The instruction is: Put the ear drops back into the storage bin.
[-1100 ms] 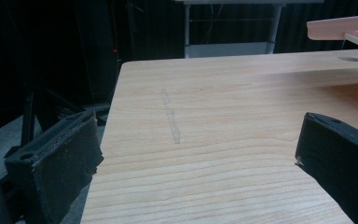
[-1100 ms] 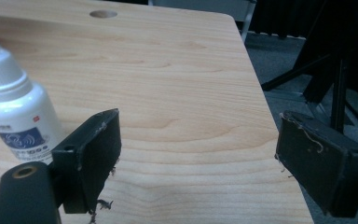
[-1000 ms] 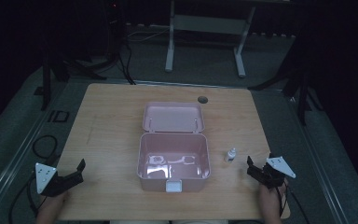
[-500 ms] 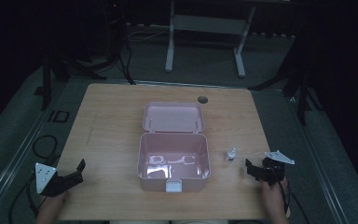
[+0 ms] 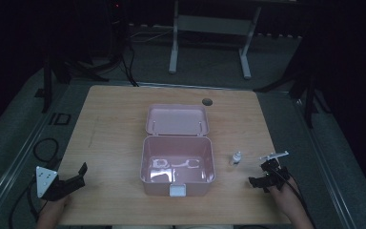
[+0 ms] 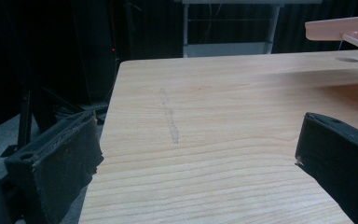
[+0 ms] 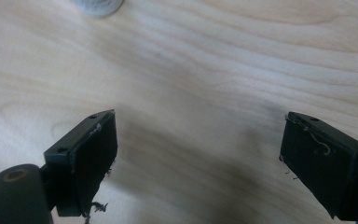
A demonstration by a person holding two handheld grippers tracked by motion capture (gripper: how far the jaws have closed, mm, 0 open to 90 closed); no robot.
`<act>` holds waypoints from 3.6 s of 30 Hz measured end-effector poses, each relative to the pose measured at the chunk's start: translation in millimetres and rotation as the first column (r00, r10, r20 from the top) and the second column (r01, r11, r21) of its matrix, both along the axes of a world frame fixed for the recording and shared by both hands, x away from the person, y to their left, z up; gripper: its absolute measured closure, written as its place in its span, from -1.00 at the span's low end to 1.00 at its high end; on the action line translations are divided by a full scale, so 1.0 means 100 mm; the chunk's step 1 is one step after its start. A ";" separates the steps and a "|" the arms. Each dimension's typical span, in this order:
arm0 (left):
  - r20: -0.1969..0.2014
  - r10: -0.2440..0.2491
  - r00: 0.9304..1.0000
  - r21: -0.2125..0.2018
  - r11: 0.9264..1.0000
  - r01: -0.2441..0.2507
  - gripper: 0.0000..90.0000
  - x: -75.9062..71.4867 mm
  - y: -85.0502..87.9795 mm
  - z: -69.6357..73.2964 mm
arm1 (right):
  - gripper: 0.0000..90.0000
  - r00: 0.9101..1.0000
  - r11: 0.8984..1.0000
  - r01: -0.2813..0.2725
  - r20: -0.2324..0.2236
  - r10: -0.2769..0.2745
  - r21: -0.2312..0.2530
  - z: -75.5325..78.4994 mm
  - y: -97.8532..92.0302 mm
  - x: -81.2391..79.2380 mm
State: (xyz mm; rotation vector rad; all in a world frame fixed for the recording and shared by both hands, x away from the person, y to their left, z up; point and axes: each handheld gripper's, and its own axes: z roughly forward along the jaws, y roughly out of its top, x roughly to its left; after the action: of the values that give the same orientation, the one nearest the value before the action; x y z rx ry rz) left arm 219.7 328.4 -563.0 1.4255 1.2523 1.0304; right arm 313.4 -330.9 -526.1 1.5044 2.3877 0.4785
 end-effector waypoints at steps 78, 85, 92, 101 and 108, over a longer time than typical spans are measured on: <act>0.000 -0.009 1.000 -0.002 1.000 0.009 -0.99 0.00 0.00 0.00 | -0.51 0.885 0.944 -0.316 -0.386 0.259 -0.091 0.28 0.87 0.95; 0.001 -0.011 1.000 -0.002 1.000 0.011 -0.99 0.00 0.00 0.00 | -0.28 0.875 0.933 -0.343 -0.399 0.274 -0.111 0.25 0.94 1.02; 0.001 -0.012 1.000 0.000 1.000 0.012 -0.99 0.00 0.00 0.00 | 0.02 0.864 0.921 -0.366 -0.416 0.283 -0.132 0.22 0.98 1.04; 0.001 -0.012 1.000 0.000 1.000 0.012 -0.99 0.00 0.00 0.00 | 0.32 0.852 0.908 -0.391 -0.433 0.294 -0.153 0.16 1.00 1.05; 0.001 -0.012 1.000 0.000 1.000 0.012 -0.99 0.00 0.00 0.00 | 0.32 0.823 0.862 -0.476 -0.436 0.365 -0.175 0.19 1.00 0.99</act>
State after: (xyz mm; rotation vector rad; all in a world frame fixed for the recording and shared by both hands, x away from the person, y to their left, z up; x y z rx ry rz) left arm 219.6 328.6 -563.1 1.4304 1.2414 1.0234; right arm 412.3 -231.0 -507.3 1.0058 2.9667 -0.0966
